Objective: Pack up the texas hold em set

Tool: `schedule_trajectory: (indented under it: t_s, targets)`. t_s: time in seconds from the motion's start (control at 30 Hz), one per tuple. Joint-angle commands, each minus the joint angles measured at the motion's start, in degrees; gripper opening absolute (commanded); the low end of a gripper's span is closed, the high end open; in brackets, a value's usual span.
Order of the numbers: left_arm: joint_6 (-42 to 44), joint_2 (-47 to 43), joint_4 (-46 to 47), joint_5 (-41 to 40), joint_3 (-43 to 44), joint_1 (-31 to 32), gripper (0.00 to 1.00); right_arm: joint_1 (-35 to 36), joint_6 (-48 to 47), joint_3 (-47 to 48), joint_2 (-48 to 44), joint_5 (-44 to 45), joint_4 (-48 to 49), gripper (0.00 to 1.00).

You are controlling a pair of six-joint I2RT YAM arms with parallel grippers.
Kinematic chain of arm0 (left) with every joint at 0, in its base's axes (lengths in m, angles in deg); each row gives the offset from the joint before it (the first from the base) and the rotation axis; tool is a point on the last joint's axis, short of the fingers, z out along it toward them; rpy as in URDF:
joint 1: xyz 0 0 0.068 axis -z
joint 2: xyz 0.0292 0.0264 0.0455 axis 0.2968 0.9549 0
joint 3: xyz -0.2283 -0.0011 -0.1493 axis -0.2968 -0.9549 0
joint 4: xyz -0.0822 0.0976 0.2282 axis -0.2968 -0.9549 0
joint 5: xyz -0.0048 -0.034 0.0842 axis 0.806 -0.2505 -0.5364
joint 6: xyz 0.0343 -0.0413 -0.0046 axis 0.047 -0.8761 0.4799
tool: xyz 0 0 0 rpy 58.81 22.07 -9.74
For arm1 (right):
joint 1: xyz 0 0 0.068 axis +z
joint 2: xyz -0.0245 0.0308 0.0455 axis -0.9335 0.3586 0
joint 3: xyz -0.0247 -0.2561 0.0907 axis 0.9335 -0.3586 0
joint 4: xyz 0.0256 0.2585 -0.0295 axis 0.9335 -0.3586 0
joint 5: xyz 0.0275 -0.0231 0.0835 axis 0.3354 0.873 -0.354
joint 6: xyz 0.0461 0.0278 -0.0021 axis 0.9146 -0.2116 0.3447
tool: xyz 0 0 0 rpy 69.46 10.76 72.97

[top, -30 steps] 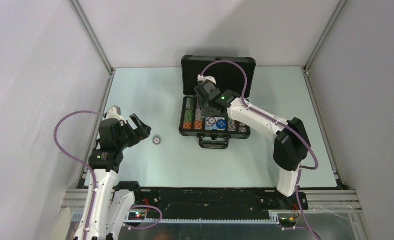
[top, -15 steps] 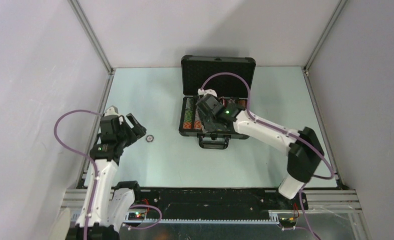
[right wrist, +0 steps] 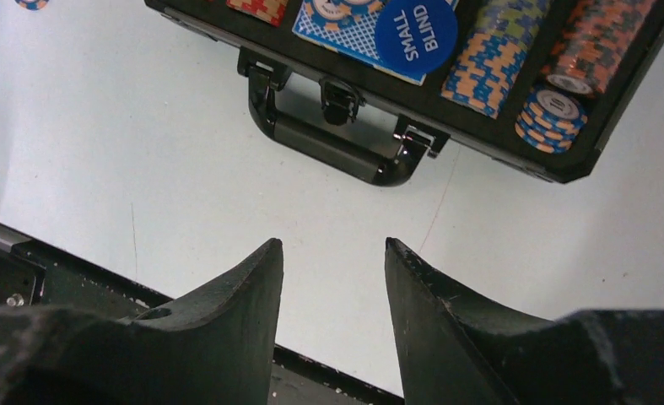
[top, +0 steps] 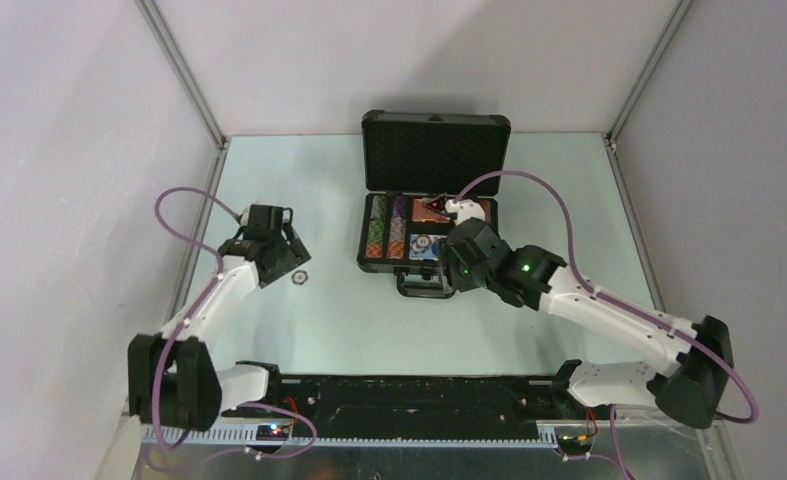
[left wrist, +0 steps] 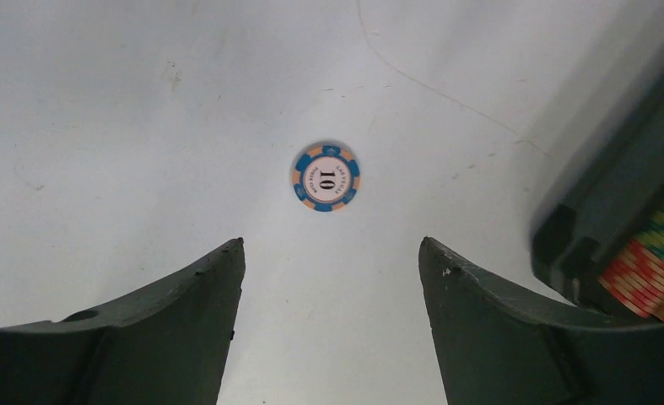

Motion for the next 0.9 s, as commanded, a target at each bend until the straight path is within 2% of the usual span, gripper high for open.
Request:
schedule_trajectory:
  t_s: [0.0, 0.2, 0.67, 0.8, 0.87]
  targets:
    - [-1.19, 5.36, 1.57, -4.69, 1.86, 1.23, 0.81, -0.86, 1.23, -3.68, -6.27, -1.22, 1.26, 0.52]
    - [-1.78, 10.38, 2.12, -6.21, 2.32, 1.86, 0.8, -3.72, 1.41, -8.7, -11.73, -4.24, 3.19, 0.53]
    - [-1.24, 21.71, 4.55, -6.39, 8.25, 1.87, 0.79, -5.42, 0.92, -11.13, -14.38, -6.49, 2.97, 0.53]
    - [-1.28, 23.3, 5.04, -5.83, 7.44, 1.91, 0.78, -5.49, 1.38, -11.66, -14.58, -6.89, 3.43, 0.53]
    - [-1.46, 23.59, 5.72, -5.69, 6.36, 1.9, 0.73, -5.47, 1.44, -11.73, -14.54, -7.17, 3.59, 0.53]
